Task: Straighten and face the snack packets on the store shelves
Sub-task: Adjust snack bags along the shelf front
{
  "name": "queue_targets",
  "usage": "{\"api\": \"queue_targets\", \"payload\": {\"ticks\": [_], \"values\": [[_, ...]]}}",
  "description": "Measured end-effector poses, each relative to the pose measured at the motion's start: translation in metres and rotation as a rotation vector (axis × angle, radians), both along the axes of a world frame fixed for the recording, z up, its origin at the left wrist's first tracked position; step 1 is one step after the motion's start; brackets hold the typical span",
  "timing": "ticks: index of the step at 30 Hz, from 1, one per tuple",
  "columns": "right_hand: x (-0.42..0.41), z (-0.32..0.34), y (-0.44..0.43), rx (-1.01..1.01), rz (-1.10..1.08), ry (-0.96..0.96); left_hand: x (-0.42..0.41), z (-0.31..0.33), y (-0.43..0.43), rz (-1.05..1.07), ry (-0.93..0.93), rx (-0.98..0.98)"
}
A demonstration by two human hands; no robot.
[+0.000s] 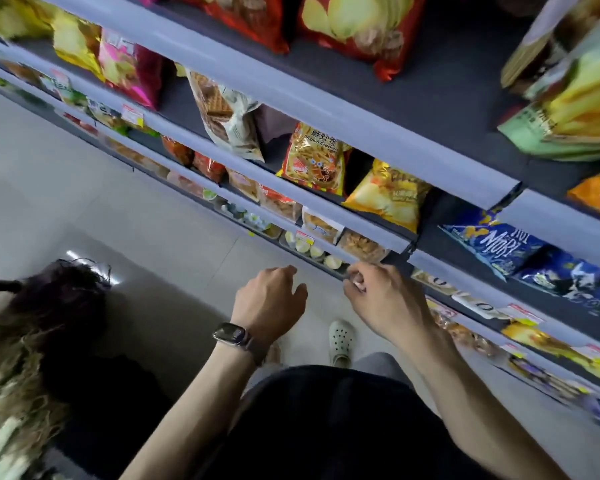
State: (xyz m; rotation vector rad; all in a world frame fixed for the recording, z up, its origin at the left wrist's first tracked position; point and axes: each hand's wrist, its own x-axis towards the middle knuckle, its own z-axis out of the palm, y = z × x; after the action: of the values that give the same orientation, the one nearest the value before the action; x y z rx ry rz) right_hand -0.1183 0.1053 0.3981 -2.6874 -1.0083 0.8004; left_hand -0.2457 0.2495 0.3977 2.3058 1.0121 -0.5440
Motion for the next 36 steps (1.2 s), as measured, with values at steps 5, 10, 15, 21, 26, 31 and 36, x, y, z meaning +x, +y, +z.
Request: {"api": "queue_targets", "payload": {"ticks": [5, 10, 15, 21, 26, 31, 36], "values": [[0.009, -0.017, 0.017, 0.133, -0.303, -0.020, 0.020, -0.020, 0.054, -0.129, -0.023, 0.011], [0.037, -0.038, 0.033, 0.349, -0.709, 0.008, 0.064, -0.033, 0.103, -0.167, -0.207, 0.059], [0.081, -0.064, 0.043, 0.610, -0.991, 0.084, 0.120, -0.038, 0.138, -0.138, -0.395, 0.111], [0.133, -0.112, 0.049, 0.727, -1.082, 0.237, 0.168, -0.054, 0.153, 0.030, -0.382, -0.013], [0.131, -0.092, 0.049, 0.636, -1.079, 0.261, 0.173, -0.070, 0.159, 0.097, -0.435, -0.050], [0.132, -0.078, 0.041, 0.607, -1.003, 0.425, 0.170, -0.074, 0.157, 0.110, -0.532, 0.000], [0.132, -0.078, 0.032, 0.626, -0.988, 0.503, 0.166, -0.068, 0.154, 0.105, -0.627, 0.020]]}}
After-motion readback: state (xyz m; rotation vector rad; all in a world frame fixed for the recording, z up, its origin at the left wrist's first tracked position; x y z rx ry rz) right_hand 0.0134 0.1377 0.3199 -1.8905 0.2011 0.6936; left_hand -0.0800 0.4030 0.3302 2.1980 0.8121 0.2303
